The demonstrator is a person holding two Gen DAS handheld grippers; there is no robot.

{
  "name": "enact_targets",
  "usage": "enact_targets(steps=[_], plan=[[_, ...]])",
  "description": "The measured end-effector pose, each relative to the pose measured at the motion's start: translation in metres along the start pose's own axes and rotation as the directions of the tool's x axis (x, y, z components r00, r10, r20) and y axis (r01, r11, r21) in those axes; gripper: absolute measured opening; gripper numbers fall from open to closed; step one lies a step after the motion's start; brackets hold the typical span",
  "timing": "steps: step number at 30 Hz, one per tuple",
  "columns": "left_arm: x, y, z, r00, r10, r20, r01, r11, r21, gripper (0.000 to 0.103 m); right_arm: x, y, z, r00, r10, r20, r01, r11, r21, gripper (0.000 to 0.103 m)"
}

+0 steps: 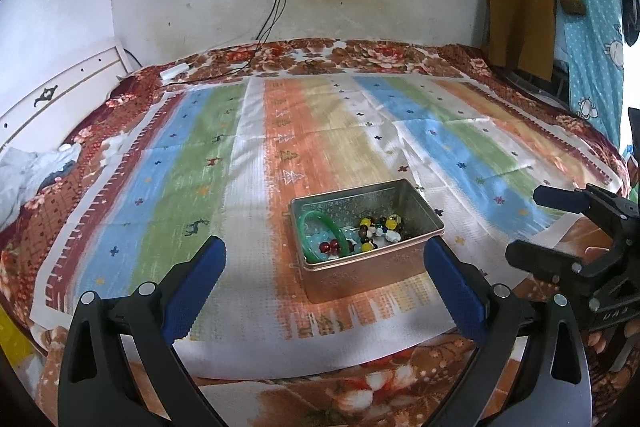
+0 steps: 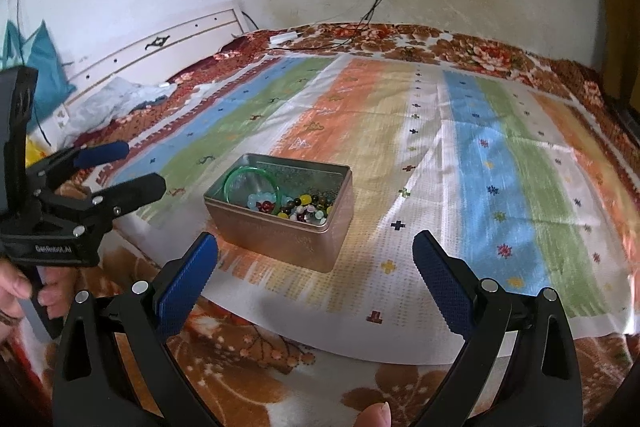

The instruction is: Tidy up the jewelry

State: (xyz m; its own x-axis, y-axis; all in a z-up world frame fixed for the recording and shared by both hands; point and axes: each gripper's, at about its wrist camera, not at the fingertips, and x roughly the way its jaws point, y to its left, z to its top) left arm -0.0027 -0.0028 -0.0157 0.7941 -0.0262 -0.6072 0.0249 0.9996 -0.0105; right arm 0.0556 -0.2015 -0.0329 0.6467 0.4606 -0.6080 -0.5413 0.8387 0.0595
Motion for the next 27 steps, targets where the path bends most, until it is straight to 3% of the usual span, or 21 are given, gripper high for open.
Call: enact_targets(steps=[27], plan=[[0.0004, -0.0019, -0.0007, 1.0, 0.001, 0.002, -0.001, 1.0, -0.001, 0.097, -0.0013, 0.0044, -0.0012, 1.0, 0.001, 0.014, -0.001, 1.0, -0.009, 0.099]])
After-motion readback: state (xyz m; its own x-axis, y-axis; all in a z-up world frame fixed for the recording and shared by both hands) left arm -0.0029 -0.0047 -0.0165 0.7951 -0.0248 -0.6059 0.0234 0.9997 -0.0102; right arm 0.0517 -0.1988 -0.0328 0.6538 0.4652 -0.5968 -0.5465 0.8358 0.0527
